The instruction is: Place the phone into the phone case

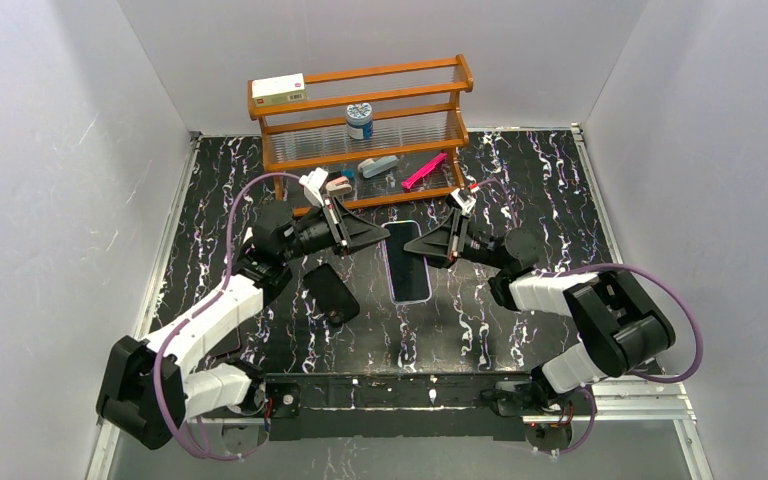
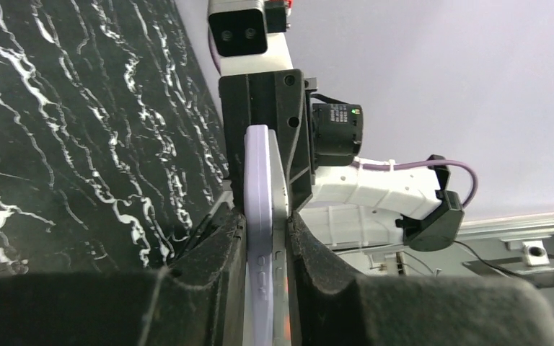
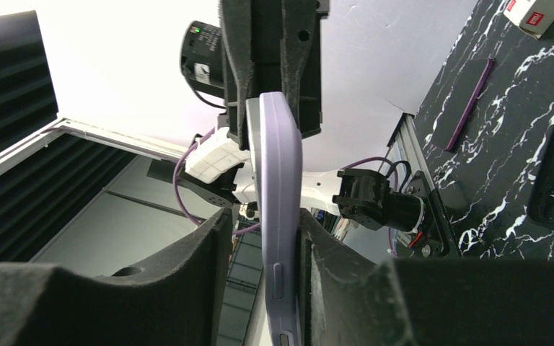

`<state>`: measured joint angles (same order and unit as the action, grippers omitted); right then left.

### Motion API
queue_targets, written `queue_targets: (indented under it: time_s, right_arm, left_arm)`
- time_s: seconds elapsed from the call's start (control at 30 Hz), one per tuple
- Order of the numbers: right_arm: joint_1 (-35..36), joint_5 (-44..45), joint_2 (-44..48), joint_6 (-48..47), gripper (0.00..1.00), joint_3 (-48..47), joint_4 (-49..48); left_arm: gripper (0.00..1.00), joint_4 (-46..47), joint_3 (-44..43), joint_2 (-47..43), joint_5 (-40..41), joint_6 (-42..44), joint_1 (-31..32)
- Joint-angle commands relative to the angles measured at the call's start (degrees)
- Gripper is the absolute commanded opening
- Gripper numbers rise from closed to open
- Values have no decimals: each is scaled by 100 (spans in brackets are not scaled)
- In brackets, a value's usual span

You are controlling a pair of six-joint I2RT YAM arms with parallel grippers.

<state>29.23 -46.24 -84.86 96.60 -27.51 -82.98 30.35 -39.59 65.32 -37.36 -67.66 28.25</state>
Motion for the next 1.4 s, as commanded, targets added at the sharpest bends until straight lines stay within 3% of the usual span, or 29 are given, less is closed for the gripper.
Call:
queue_targets:
  time_s: [0.0, 0.07, 0.2, 0.23, 0.37, 0.43, 0.5, 0.57, 0.67, 0.73, 0.83, 0.9, 1.0, 1.07, 1.17, 1.2, 1.37]
  right_arm:
    - [63, 169, 47, 108, 13, -135, -886]
    - [62, 228, -17, 273, 7, -128, -1168]
    - [78, 275, -122, 540, 6, -194, -1651]
    - [80, 282, -127, 573, 5, -216, -1708]
    - [108, 290, -77, 556, 6, -228, -1682]
    - [111, 291, -66, 553, 6, -215, -1680]
    - [125, 285, -66, 549, 7, -219, -1680]
    - [132, 252, -66, 526, 8, -205, -1670]
    - [138, 246, -58, 493, 16, -181, -1632]
    - [144, 226, -28, 433, 26, -181, -1520]
    - [143, 182, 70, 256, 39, -206, -1196]
    - [140, 183, 163, 94, 43, -211, -878]
    - [146, 292, 317, -143, 23, -169, -476]
    - [140, 457, 413, -224, 11, -120, -398]
    - [143, 814, 537, -260, 7, -134, -393]
    - [144, 963, 593, -283, 6, -159, -349]
    - [144, 1728, 988, -871, 7, -374, 528]
  left_arm:
    - [3, -1422, -417, -265, 202, 1011, 23]
    - [15, -1278, -397, -350, 154, 885, 23]
    - [51, -302, -76, -480, 40, 198, 24]
    - [57, -128, 1, -472, 28, 65, 22]
    - [60, 503, 123, -337, 31, -307, 26]
    - [58, 606, 148, -291, 51, -385, 23]
    - [50, 629, 147, -254, 71, -397, 23]
    - [24, 630, 141, -220, 86, -410, 23]
    - [0, 578, 132, -151, 65, -357, 22]
    - [0, 130, 22, -118, 89, -71, 23]
    - [0, -1246, -280, -158, 369, 752, 23]
    - [0, -1657, -389, -236, 521, 1043, 23]
    - [0, -1860, -509, -286, 500, 1192, 23]
    - [17, -1861, -535, -322, 462, 1149, 23]
    - [49, -1707, -492, -389, 316, 934, 23]
    - [55, -1602, -458, -408, 243, 829, 23]
    - [64, -583, -34, -481, -152, 49, 23]
